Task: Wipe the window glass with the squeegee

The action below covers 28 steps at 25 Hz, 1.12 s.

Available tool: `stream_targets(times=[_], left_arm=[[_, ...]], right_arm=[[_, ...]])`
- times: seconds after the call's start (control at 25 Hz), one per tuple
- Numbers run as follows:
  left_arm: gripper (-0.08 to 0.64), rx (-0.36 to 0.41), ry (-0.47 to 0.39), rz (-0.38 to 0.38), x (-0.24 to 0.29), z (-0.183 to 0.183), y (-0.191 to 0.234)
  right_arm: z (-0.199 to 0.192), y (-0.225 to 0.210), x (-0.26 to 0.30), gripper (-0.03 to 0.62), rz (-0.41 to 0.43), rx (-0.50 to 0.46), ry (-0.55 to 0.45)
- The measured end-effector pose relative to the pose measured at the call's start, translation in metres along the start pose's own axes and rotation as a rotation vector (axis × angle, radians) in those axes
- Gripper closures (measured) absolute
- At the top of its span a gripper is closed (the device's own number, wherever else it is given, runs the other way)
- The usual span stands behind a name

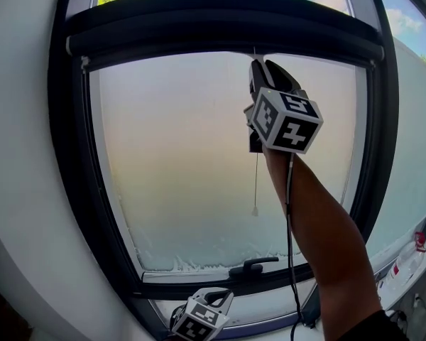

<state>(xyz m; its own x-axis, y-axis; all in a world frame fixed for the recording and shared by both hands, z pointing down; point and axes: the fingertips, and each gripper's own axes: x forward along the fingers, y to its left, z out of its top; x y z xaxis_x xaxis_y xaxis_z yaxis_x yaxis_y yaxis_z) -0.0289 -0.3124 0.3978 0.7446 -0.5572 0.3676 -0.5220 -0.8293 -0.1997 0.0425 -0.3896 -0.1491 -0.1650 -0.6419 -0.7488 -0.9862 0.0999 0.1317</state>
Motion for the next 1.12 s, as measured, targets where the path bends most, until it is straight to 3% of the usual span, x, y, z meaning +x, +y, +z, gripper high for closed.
stream_targets(times=[0.36,0.64,1.12], left_arm=[[0.560,-0.072,0.023,0.033,-0.023,-0.034,0.014],[0.560,-0.134,0.033,0.049,-0.023,-0.057,0.022],[0.560,-0.126,0.021,0.013,-0.010,-0.053,0.015]], right_arm=[[-0.004,0.018,0.019,0.497,-0.011,-0.058,0.016],[-0.015,0.022,0.000,0.497,-0.006,-0.075,0.037],[-0.060,0.024,-0.056,0.497,0.003,-0.026,0.084]])
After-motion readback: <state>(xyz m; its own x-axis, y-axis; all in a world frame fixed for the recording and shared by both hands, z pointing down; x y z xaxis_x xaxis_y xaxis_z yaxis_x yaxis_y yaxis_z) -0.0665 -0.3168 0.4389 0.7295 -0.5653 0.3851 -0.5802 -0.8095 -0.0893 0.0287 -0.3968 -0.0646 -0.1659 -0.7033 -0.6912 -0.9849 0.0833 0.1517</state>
